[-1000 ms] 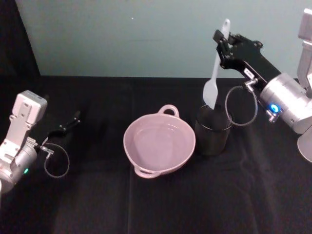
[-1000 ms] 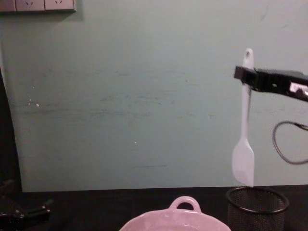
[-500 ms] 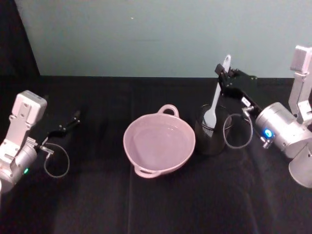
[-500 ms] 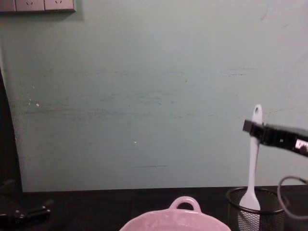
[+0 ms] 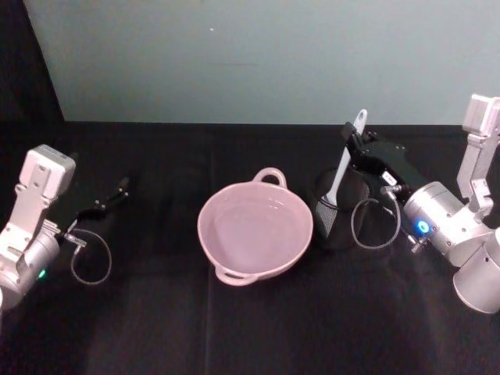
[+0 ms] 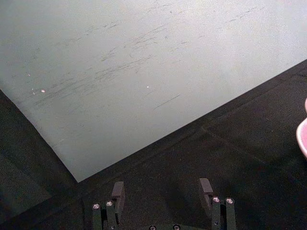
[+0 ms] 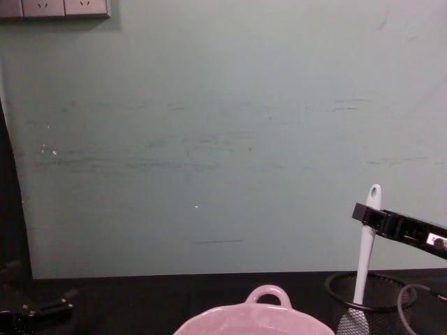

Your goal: Use the one hand to pick up the spoon and stir the clear water in the bowl.

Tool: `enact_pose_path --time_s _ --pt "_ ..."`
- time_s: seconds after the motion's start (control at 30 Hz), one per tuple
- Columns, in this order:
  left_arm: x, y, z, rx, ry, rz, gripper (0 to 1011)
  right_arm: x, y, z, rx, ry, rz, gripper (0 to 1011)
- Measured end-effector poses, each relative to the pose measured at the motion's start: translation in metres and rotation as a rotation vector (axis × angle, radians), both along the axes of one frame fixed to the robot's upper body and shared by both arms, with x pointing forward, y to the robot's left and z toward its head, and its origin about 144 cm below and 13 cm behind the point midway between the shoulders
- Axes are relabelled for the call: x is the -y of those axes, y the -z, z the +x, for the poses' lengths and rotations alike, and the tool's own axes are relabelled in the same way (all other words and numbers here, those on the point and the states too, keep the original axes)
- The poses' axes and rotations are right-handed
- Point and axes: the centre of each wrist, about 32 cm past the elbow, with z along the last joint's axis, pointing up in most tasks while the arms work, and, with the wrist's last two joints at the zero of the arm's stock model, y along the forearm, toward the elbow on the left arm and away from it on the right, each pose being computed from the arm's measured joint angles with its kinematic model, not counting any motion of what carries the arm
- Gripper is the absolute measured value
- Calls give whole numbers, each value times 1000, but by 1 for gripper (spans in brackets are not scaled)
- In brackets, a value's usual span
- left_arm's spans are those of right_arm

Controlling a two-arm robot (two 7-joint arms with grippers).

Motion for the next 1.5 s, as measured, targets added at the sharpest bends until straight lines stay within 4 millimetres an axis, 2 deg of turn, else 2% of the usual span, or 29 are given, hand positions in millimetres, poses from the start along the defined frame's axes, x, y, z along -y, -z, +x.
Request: enact_pose_path --time_s 0.6,1.03,1.33,1.4,1.5 --pt "0 0 0 0 0 0 1011 4 -4 -2 3 -1 42 116" --pt "0 0 0 0 0 0 1011 7 9 0 -48 11 98 114" --pt "0 0 0 0 0 0 1012 15 10 0 -59 31 144 119" --pt "0 0 0 0 0 0 1011 16 9 0 -57 35 147 146" --pt "0 0 0 0 0 0 1011 18 7 -2 -52 41 147 242"
